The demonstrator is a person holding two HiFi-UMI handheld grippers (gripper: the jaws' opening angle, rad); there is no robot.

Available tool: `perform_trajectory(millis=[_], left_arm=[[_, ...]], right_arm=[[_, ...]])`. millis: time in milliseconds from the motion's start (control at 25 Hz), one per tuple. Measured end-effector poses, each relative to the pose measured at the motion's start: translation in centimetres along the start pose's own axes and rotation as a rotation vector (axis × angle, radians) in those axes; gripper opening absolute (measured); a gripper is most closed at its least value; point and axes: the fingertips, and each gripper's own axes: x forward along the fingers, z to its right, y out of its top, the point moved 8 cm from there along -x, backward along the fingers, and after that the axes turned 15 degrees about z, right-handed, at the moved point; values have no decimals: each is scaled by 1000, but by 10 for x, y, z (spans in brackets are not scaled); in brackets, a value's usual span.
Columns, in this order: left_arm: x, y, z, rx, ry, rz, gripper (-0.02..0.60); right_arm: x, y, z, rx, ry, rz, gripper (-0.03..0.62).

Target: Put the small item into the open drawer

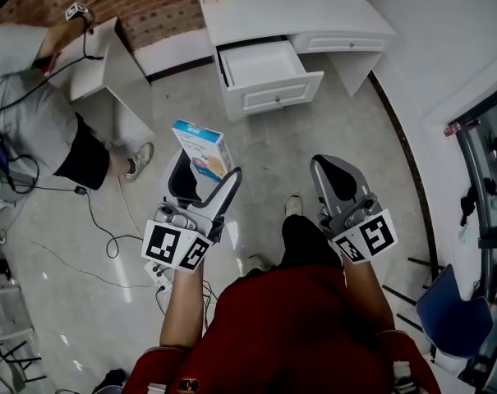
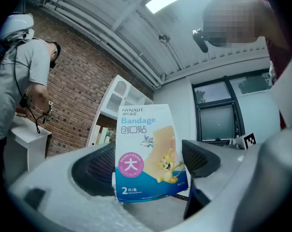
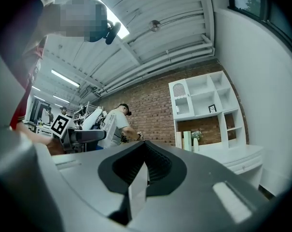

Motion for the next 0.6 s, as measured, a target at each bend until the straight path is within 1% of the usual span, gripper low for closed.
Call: perform_trajectory(millis=[120, 240, 360, 600], left_arm=[[26, -10, -9, 15, -2, -10, 428], [59, -26, -20, 37, 2, -25, 428], [97, -43, -33, 58, 15, -46, 428], [188, -85, -53, 87, 32, -84, 428]], right_arm=[[16, -6, 29, -9, 9, 6, 12], [34, -16, 68, -12, 14, 21, 12], [55, -27, 112, -13, 25, 32, 12], [95, -43, 206, 7, 59, 28, 12]])
